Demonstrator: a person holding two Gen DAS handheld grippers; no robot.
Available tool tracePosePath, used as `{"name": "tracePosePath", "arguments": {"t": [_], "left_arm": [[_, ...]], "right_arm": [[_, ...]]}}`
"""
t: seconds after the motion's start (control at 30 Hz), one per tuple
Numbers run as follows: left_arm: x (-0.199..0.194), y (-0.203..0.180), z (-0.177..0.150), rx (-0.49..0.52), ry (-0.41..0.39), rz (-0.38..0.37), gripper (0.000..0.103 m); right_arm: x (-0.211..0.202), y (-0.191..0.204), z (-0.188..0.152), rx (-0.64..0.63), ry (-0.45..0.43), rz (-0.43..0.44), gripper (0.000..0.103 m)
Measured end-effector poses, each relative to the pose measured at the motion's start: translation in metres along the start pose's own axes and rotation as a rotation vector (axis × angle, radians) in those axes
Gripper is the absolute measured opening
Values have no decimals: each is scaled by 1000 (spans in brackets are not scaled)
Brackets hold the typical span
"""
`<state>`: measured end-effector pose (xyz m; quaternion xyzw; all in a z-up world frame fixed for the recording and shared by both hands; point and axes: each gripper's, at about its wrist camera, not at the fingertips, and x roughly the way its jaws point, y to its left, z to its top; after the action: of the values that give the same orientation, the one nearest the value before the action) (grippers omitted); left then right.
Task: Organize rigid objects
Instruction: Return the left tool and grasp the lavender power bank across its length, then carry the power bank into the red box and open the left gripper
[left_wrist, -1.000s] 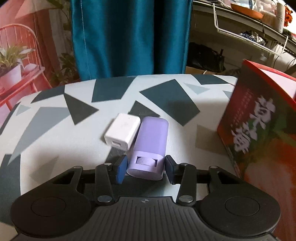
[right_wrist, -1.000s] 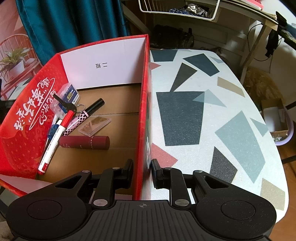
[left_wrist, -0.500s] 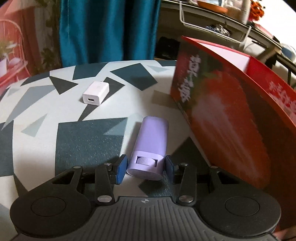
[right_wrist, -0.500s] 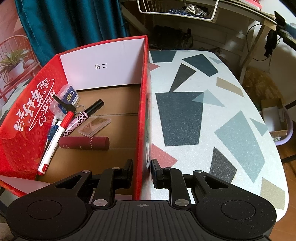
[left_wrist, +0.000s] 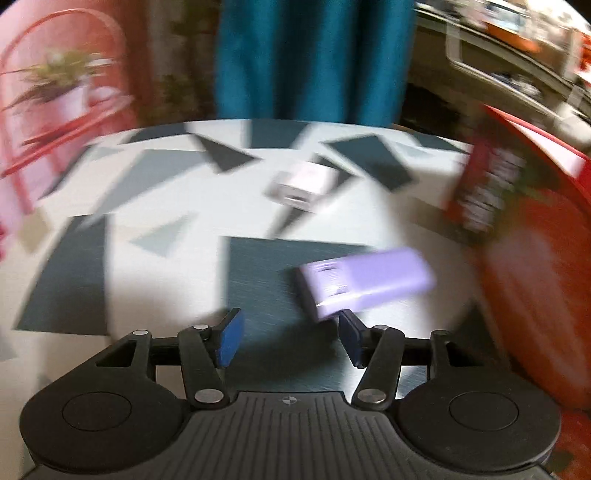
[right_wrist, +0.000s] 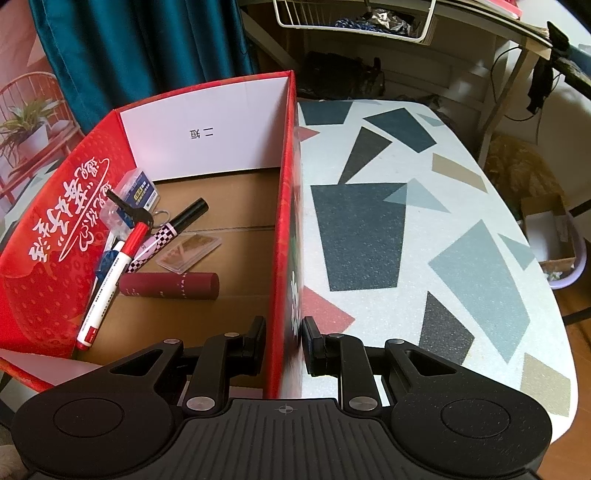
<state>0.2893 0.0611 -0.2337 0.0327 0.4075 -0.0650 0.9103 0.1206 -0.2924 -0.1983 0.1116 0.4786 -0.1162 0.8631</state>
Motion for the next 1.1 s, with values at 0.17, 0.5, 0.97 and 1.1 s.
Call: {"name": "tracePosePath", "arguments": {"t": [0.17, 0.5, 0.97, 1.1], "left_arm": [[-4, 11, 11, -112, -45, -78, 94], [19, -46, 30, -117, 27, -74, 103], [27, -52, 26, -47, 65, 29, 89], [24, -51, 22, -14, 57, 22, 89]], "right_arm": [[0, 0, 0, 0, 1, 0, 20], [0, 0, 0, 0, 1, 0, 20], [0, 1, 1, 0, 1, 1, 21], [0, 1, 1, 2, 1, 1, 21]]}}
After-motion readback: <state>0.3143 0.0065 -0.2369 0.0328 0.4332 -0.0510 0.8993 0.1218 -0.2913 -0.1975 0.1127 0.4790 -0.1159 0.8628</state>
